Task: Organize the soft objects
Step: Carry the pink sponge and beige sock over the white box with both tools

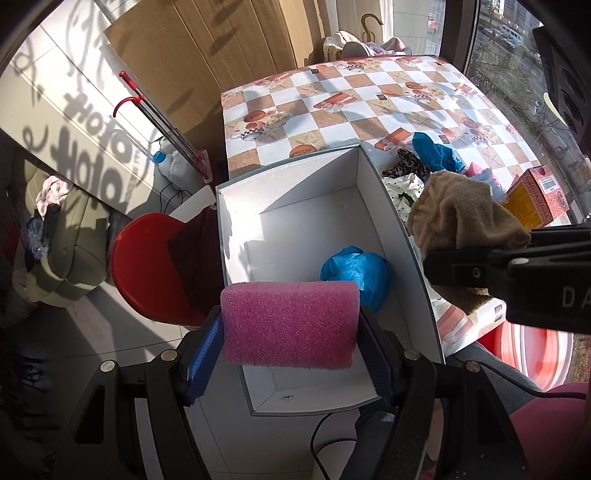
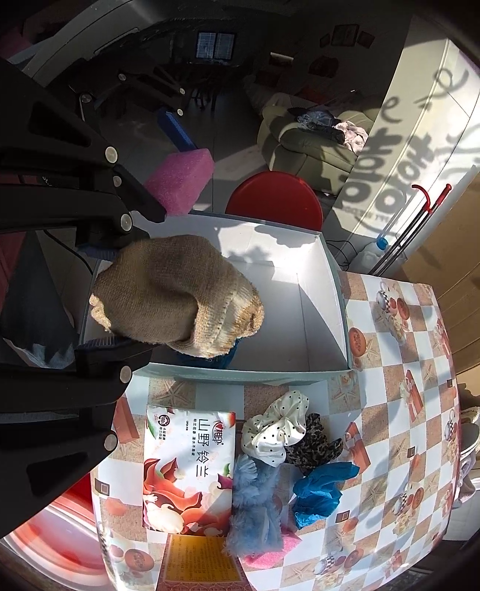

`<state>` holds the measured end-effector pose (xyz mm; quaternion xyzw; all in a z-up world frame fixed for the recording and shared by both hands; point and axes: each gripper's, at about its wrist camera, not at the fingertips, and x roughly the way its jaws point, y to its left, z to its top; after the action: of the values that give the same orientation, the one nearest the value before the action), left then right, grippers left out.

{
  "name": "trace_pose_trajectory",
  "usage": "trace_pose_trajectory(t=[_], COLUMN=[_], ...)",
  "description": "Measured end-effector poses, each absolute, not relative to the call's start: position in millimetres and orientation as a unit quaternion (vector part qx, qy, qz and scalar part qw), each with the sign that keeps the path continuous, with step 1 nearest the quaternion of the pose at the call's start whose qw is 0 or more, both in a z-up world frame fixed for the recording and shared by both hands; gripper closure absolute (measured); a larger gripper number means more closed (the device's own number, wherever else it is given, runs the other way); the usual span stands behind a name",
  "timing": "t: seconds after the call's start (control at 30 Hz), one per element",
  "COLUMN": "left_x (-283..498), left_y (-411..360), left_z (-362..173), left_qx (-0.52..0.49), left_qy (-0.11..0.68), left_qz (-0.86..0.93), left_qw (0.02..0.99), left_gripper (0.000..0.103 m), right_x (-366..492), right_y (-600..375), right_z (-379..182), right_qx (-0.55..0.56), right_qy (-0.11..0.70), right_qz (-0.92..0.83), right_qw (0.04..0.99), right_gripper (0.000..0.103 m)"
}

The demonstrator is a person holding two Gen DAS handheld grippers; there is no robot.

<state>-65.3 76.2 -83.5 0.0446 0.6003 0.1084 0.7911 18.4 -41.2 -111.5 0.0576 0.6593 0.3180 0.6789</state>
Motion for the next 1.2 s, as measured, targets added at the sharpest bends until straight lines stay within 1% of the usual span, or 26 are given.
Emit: trace_pose_trajectory(t=[1.2], left_x=[-63.2], left_y=[69.7], left_z=[-84.7], left_qx=[0.046], left_qy=[0.602], left_qz=[0.112], left_qw=[0.789], left_gripper=[0.03], right_x=[20.7], right_y=[-46.8], right_z=[-112.4], right_qx=[0.062], right_qy=[0.66], right_qz=[0.32], right_qw=[0.677], right_gripper=[0.068])
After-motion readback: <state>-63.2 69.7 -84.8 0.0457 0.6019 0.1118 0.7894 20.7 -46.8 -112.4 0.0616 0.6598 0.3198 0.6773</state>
